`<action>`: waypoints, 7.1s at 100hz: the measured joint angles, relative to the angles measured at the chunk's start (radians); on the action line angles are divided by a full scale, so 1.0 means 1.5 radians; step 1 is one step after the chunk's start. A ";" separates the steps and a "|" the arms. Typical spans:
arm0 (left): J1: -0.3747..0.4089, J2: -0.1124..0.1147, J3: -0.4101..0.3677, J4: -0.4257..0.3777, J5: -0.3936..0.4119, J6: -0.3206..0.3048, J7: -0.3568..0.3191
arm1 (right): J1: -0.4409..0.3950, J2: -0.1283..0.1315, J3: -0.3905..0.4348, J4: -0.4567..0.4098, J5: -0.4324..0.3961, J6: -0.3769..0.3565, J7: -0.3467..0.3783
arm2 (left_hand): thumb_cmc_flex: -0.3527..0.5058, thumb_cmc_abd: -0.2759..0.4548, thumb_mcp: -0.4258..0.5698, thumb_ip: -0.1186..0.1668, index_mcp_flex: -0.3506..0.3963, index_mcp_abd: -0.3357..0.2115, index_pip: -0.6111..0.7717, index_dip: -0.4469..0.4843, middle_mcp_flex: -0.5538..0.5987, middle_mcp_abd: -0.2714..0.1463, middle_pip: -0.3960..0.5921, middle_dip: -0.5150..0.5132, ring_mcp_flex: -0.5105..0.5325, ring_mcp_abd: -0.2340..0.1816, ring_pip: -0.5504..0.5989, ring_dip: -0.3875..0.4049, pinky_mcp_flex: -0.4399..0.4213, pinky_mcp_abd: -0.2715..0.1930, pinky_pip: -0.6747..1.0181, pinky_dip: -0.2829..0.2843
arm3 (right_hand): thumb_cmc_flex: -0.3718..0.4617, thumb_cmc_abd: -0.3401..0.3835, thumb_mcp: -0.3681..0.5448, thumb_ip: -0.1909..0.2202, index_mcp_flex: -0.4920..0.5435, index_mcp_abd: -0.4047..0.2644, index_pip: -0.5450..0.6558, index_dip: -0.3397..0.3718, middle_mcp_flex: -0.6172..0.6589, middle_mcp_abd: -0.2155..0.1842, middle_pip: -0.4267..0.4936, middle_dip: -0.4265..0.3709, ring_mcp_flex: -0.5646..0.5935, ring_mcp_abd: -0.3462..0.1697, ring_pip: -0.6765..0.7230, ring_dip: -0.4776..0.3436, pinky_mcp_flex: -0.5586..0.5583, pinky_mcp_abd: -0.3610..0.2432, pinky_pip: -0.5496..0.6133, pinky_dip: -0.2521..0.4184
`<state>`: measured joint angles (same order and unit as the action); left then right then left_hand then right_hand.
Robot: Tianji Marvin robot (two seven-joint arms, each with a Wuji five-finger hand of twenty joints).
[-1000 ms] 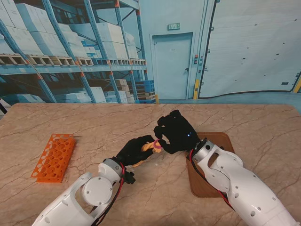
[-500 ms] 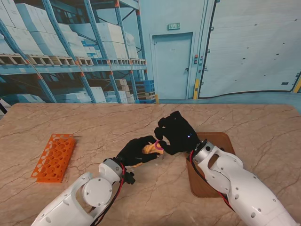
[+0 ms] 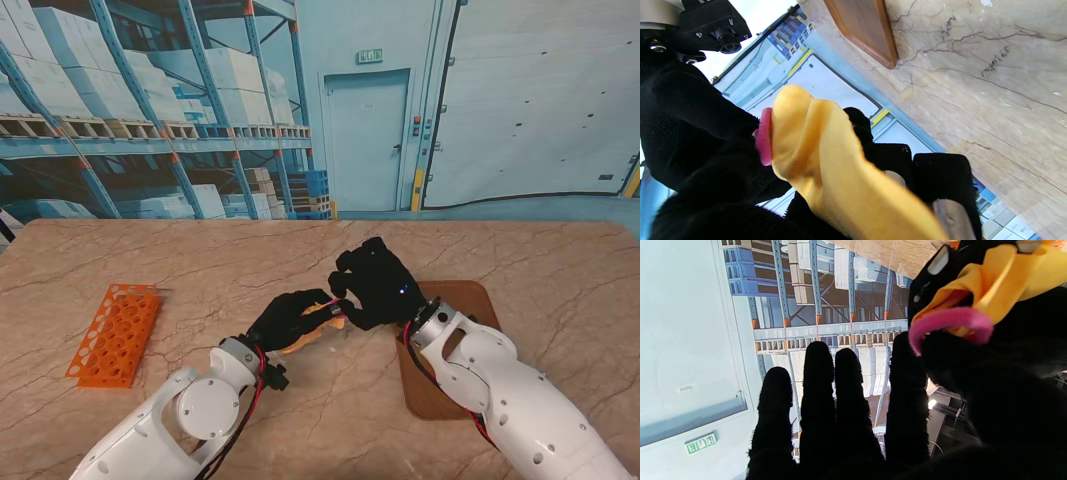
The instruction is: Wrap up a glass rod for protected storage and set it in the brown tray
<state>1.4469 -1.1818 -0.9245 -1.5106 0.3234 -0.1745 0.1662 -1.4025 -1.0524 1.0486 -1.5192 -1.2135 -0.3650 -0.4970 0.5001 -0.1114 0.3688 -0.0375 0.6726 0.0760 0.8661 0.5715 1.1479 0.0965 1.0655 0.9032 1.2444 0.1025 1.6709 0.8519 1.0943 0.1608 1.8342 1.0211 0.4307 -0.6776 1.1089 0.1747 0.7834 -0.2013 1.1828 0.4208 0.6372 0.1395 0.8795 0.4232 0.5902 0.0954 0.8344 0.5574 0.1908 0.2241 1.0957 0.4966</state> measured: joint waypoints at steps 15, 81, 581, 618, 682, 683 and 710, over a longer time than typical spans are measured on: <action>0.001 -0.001 0.001 0.000 0.024 0.003 0.013 | -0.003 0.000 0.001 0.000 -0.003 0.000 -0.001 | 0.088 0.004 0.035 0.001 0.036 0.007 0.054 -0.031 0.020 0.000 0.009 0.000 0.002 0.005 0.008 0.000 0.000 0.007 0.001 0.009 | 0.000 0.000 0.000 0.001 0.000 0.000 0.000 0.000 0.000 0.000 0.000 0.000 0.000 0.000 0.000 0.000 0.000 0.000 0.000 0.000; 0.009 -0.001 -0.002 -0.013 0.031 -0.014 0.017 | -0.036 -0.004 0.044 -0.014 0.020 0.044 0.023 | 0.094 -0.004 0.036 0.001 0.048 0.031 0.119 -0.031 0.039 -0.011 0.018 0.008 0.004 0.007 0.022 -0.006 0.000 0.011 0.003 0.016 | 0.000 0.034 -0.075 -0.114 -0.029 -0.007 -0.039 -0.034 0.000 0.000 0.000 0.000 0.000 0.000 0.000 0.001 0.000 0.000 0.000 0.000; 0.034 -0.001 -0.016 -0.054 0.002 -0.022 0.023 | -0.108 -0.056 0.060 -0.020 0.529 0.025 0.262 | 0.087 -0.089 0.144 0.000 0.082 0.035 0.153 -0.039 0.053 -0.011 0.018 0.031 0.007 0.009 0.028 -0.009 0.001 0.015 0.003 0.016 | 0.110 -0.005 -0.026 -0.184 0.000 -0.033 -0.113 0.035 0.146 -0.008 -0.059 0.000 0.035 0.003 -0.053 0.037 0.041 -0.008 -0.133 0.142; 0.037 -0.007 -0.025 -0.054 0.013 -0.027 0.048 | -0.128 -0.059 0.072 -0.025 0.491 -0.004 0.211 | 0.089 -0.104 0.143 0.000 0.084 0.035 0.153 -0.056 0.054 -0.017 0.018 0.035 0.007 0.009 0.028 -0.009 0.001 0.015 0.004 0.014 | 0.110 -0.010 -0.021 -0.184 0.006 -0.023 -0.106 -0.002 0.153 -0.010 -0.036 -0.004 0.042 0.003 -0.021 0.038 0.043 -0.007 -0.098 0.112; 0.034 -0.018 -0.027 -0.048 -0.001 0.001 0.077 | -0.132 -0.069 0.076 -0.003 0.394 -0.076 0.104 | 0.107 -0.104 0.110 -0.002 0.080 0.035 0.153 -0.056 0.054 -0.024 0.023 0.042 0.007 0.008 0.028 -0.010 0.001 0.015 0.004 0.000 | 0.110 -0.010 -0.021 -0.186 0.006 -0.014 -0.105 -0.015 0.154 -0.011 -0.008 -0.017 0.043 0.003 0.014 0.038 0.043 -0.006 -0.062 0.096; 0.034 -0.018 -0.027 -0.048 -0.001 0.002 0.077 | -0.132 -0.069 0.077 -0.003 0.393 -0.077 0.104 | 0.107 -0.104 0.107 -0.002 0.080 0.035 0.153 -0.056 0.054 -0.024 0.023 0.042 0.007 0.008 0.028 -0.010 0.001 0.015 0.004 0.000 | 0.110 -0.010 -0.021 -0.186 0.006 -0.013 -0.105 -0.015 0.154 -0.011 -0.008 -0.017 0.043 0.003 0.014 0.038 0.043 -0.006 -0.062 0.095; 0.033 -0.021 -0.026 -0.046 -0.005 0.010 0.081 | -0.134 -0.068 0.088 0.000 0.305 -0.115 0.055 | 0.116 -0.104 0.088 -0.002 0.073 0.040 0.153 -0.056 0.054 -0.026 0.028 0.042 0.007 0.008 0.028 -0.010 0.001 0.015 0.005 -0.001 | 0.110 -0.010 -0.021 -0.186 0.006 0.003 -0.105 -0.018 0.154 -0.012 -0.007 -0.017 0.044 0.003 0.022 0.038 0.042 -0.006 -0.057 0.088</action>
<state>1.4968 -1.2128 -0.9634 -1.5797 0.3153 -0.1595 0.2884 -1.6028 -1.1538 1.1807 -1.5196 -0.7566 -0.5371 -0.4142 0.6739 -0.2677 0.5006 -0.0408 0.7816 0.1358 1.0955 0.4880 1.2282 0.0574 1.1070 0.9662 1.2550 0.1140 1.7124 0.8362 1.0960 0.1835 1.8410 1.0196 0.5959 -0.6920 1.0772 -0.1042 0.7929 -0.1972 1.0260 0.3940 0.8683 0.1219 0.8697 0.3979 0.6555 0.1005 0.8673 0.6146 0.2535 0.2145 1.0109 0.6283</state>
